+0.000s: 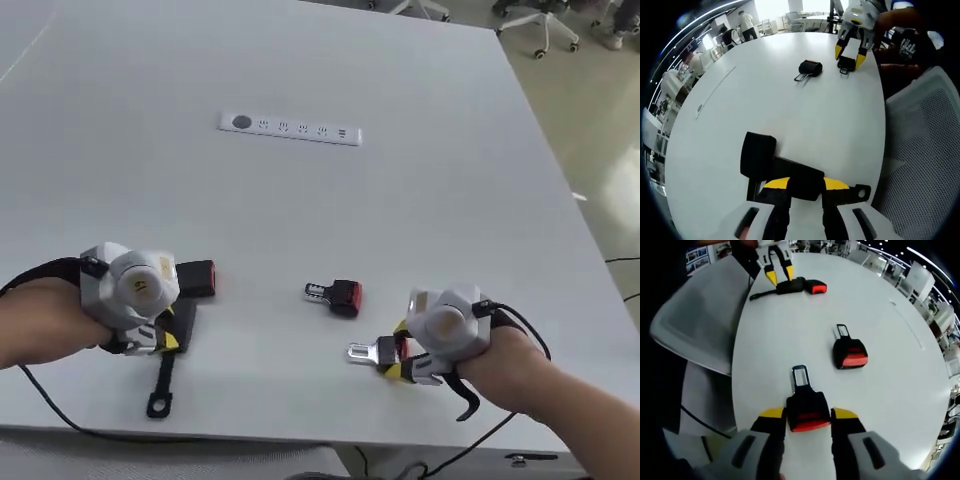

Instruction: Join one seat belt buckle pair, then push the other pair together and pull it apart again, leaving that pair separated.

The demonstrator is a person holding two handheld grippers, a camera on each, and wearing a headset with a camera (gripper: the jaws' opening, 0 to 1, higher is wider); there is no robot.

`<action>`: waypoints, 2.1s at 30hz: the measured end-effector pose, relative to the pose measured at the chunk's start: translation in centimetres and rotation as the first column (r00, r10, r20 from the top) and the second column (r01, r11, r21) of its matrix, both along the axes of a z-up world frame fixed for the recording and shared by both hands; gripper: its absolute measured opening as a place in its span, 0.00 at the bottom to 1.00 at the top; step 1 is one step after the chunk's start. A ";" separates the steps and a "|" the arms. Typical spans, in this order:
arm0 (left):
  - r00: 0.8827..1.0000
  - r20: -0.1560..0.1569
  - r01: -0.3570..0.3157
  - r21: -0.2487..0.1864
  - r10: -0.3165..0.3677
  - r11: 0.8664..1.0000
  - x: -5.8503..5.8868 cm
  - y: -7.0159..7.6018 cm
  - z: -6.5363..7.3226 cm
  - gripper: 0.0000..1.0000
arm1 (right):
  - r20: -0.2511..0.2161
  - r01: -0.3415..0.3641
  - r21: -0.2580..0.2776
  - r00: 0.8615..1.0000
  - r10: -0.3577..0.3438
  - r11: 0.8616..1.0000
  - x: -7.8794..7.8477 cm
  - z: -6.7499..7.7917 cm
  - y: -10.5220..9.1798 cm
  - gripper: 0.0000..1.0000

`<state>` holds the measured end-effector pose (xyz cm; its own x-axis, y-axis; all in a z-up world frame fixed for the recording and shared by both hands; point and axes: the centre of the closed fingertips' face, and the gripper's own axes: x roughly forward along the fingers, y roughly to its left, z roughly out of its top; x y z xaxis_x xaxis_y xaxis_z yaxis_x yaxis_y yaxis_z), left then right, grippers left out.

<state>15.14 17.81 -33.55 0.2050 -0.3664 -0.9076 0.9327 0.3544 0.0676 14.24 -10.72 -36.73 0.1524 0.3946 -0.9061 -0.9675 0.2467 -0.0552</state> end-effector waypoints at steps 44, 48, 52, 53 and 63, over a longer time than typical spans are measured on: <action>0.999 0.026 0.042 -0.042 -0.041 0.998 -0.7 0.0 -0.1 0.35 | 0.005 0.012 0.005 1.000 -0.012 1.000 0.0 0.3 0.0 0.36; 0.999 0.032 0.026 -0.036 -0.025 0.999 -0.7 0.2 0.3 0.36 | 0.007 0.008 0.003 1.000 -0.008 1.000 0.0 0.3 0.1 0.36; 0.999 0.036 0.027 -0.020 -0.026 0.999 -0.7 0.3 0.0 0.40 | 0.008 0.006 0.002 1.000 -0.006 1.000 0.1 0.4 0.0 0.36; 0.999 0.031 0.034 -0.017 -0.033 0.999 -0.8 0.2 -0.1 0.40 | 0.008 0.007 0.001 1.000 -0.007 1.000 0.1 0.4 0.0 0.36; 0.999 0.001 0.052 0.003 -0.052 0.999 -0.8 0.4 -1.2 0.40 | 0.007 0.013 -0.006 1.000 -0.013 1.000 0.2 0.3 -0.7 0.37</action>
<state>14.36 18.25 -34.74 0.1868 -0.3737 -0.9085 0.9496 0.3056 0.0695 14.39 -11.40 -36.41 0.1639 0.3869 -0.9074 -0.9638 0.2591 -0.0636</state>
